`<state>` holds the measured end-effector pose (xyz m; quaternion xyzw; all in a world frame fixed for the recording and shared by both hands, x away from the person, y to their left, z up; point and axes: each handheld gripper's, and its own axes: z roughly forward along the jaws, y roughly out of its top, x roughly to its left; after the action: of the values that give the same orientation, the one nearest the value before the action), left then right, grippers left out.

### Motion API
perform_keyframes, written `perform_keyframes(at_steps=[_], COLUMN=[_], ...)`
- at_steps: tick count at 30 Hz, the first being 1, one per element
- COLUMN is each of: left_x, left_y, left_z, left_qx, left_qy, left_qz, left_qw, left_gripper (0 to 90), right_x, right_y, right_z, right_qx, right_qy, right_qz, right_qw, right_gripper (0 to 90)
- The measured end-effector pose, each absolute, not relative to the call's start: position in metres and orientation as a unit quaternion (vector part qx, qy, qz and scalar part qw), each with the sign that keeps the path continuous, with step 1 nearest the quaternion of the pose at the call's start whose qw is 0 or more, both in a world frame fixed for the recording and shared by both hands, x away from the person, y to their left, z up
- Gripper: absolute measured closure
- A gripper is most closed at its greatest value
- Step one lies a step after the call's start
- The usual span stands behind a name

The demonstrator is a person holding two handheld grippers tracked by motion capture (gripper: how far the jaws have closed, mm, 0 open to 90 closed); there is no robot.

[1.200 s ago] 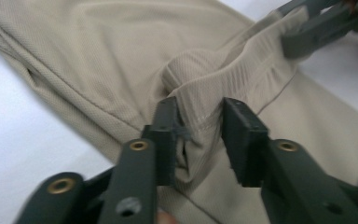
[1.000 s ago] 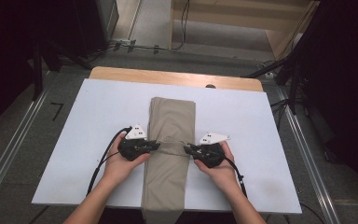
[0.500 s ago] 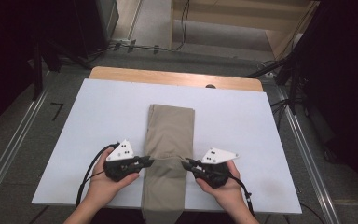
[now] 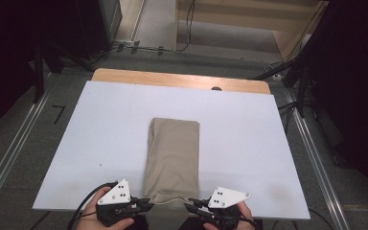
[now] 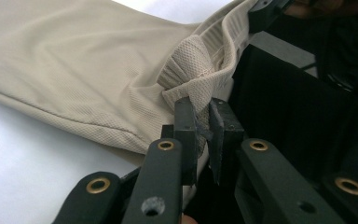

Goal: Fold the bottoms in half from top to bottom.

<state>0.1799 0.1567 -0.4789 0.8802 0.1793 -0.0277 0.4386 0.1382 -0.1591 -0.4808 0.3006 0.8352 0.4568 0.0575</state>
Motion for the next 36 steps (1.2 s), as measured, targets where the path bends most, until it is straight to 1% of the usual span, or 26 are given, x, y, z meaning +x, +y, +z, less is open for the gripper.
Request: perform_keyframes(at_steps=[1,2,3,4,5,7,8,10,12,13,14,15,16,18,20,21,24,26,28,31,33,34,36], left_x=[0.182,0.184,0.187,0.191,0.195,0.206,0.213,0.226,0.24,0.248,0.255,0.262,0.268,0.28,0.292,0.299,0.319,0.333,0.348,0.37,0.382,0.388,0.401], left_y=[0.157,0.157,0.156,0.156,0.156,0.157,0.157,0.156,0.155,0.154,0.152,0.15,0.147,0.143,0.138,0.136,0.132,0.132,0.133,0.131,0.13,0.129,0.127], left_z=[-0.481,-0.481,-0.481,-0.479,-0.477,-0.472,-0.47,-0.465,-0.461,-0.459,-0.458,-0.456,-0.454,-0.453,-0.452,-0.452,-0.455,-0.458,-0.461,-0.469,-0.473,-0.476,-0.482], left_qx=[0.882,0.88,0.877,0.875,0.872,0.861,0.857,0.854,0.845,0.842,0.84,0.84,0.842,0.844,0.845,0.847,0.847,0.845,0.841,0.841,0.842,0.842,0.844], left_qy=[0.174,0.166,0.163,0.167,0.173,0.183,0.188,0.192,0.193,0.194,0.195,0.195,0.199,0.193,0.192,0.193,0.206,0.218,0.231,0.258,0.271,0.28,0.296], left_qz=[-0.03,-0.038,-0.049,-0.049,-0.042,-0.042,-0.043,-0.032,-0.034,-0.033,-0.031,-0.027,-0.012,0.002,0.005,0.005,0.011,0.013,0.017,0.023,0.021,0.024,0.028], left_qw=[0.437,0.444,0.449,0.452,0.456,0.472,0.478,0.483,0.498,0.502,0.505,0.505,0.501,0.5,0.499,0.495,0.49,0.489,0.489,0.475,0.465,0.461,0.448], left_gripper=[78.2,70.2,59.8,48.2,39.8,28.0,19.8,13.1,8.4,6.0,3.4,1.4,1.0,0.0,0.0,0.0,0.0,0.0,0.0,0.0,0.4,3.3,7.9], right_x=[0.14,0.142,0.144,0.146,0.15,0.158,0.163,0.174,0.188,0.195,0.203,0.21,0.217,0.232,0.246,0.253,0.273,0.288,0.304,0.323,0.337,0.343,0.355], right_y=[-0.159,-0.161,-0.162,-0.164,-0.166,-0.17,-0.171,-0.175,-0.178,-0.18,-0.182,-0.183,-0.185,-0.187,-0.188,-0.188,-0.192,-0.194,-0.197,-0.198,-0.199,-0.199,-0.199], right_z=[-0.482,-0.483,-0.483,-0.481,-0.479,-0.473,-0.47,-0.466,-0.463,-0.462,-0.462,-0.462,-0.462,-0.462,-0.464,-0.465,-0.467,-0.468,-0.471,-0.476,-0.481,-0.483,-0.488], right_qx=[0.303,0.3,0.296,0.302,0.305,0.31,0.314,0.324,0.338,0.343,0.348,0.358,0.363,0.37,0.378,0.381,0.387,0.399,0.411,0.42,0.424,0.426,0.436], right_qy=[0.835,0.833,0.827,0.822,0.818,0.813,0.81,0.804,0.799,0.797,0.796,0.791,0.788,0.788,0.791,0.795,0.795,0.79,0.787,0.787,0.788,0.79,0.786], right_qz=[0.456,0.464,0.476,0.481,0.485,0.491,0.491,0.493,0.49,0.488,0.485,0.484,0.486,0.478,0.467,0.455,0.449,0.45,0.445,0.435,0.432,0.428,0.427], right_qw=[0.049,0.04,0.045,0.048,0.047,0.053,0.06,0.071,0.087,0.094,0.101,0.109,0.106,0.115,0.116,0.126,0.125,0.116,0.118,0.12,0.111,0.109,0.102], right_gripper=[75.6,64.6,53.8,45.3,37.3,27.1,23.8,19.5,12.2,12.1,10.2,8.1,7.8,1.0,0.0,0.0,0.0,0.0,0.0,0.0,0.0,0.0,5.3])
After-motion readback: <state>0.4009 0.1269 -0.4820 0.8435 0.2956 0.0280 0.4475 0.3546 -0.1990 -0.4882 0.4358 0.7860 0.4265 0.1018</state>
